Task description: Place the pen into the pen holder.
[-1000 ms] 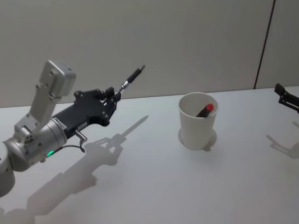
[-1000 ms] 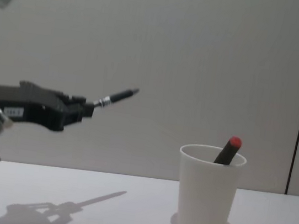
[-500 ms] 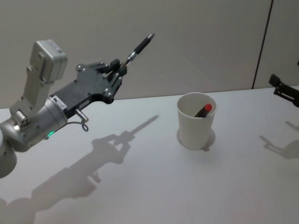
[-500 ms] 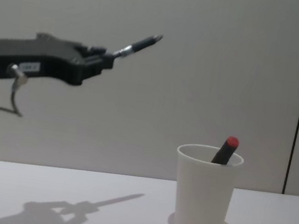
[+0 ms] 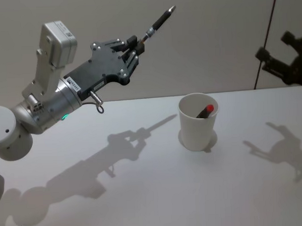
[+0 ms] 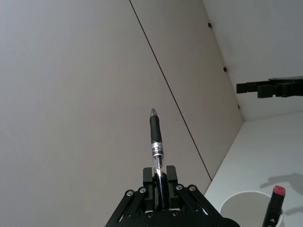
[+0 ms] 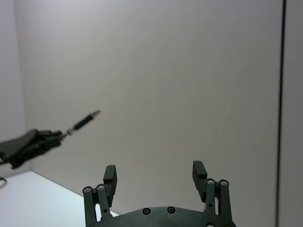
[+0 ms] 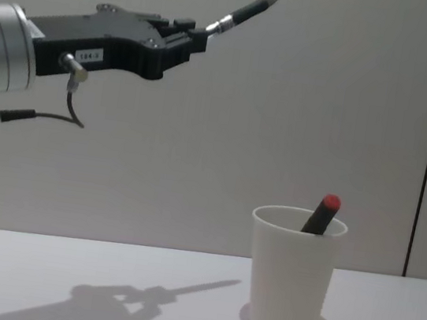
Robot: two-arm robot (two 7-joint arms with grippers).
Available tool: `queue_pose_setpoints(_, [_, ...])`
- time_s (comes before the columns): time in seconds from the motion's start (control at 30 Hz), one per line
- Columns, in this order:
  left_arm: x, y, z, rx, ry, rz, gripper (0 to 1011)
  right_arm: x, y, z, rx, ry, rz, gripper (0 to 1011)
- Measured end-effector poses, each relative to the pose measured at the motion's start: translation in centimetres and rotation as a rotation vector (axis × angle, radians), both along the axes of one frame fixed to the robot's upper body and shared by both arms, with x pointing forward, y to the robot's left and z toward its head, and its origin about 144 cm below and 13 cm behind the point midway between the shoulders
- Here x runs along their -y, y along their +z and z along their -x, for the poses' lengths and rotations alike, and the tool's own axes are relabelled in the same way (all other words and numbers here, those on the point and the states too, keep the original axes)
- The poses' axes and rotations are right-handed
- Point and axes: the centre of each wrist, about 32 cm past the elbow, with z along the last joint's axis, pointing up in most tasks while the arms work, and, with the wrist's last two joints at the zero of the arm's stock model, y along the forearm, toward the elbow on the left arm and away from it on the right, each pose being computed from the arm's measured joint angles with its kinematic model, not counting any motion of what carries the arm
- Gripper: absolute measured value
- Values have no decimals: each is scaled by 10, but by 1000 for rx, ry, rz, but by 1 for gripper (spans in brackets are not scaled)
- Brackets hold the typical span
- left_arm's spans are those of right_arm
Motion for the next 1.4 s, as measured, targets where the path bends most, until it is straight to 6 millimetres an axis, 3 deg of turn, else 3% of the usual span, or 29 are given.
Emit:
queue_pose_setpoints(0.47, [1, 7, 4, 72, 51, 13, 167, -23, 22, -13, 12, 163, -161, 1001])
queue_pose_setpoints(1.4, [11, 2, 23, 115, 90, 49, 167, -64, 7, -23, -309, 252, -465, 1001])
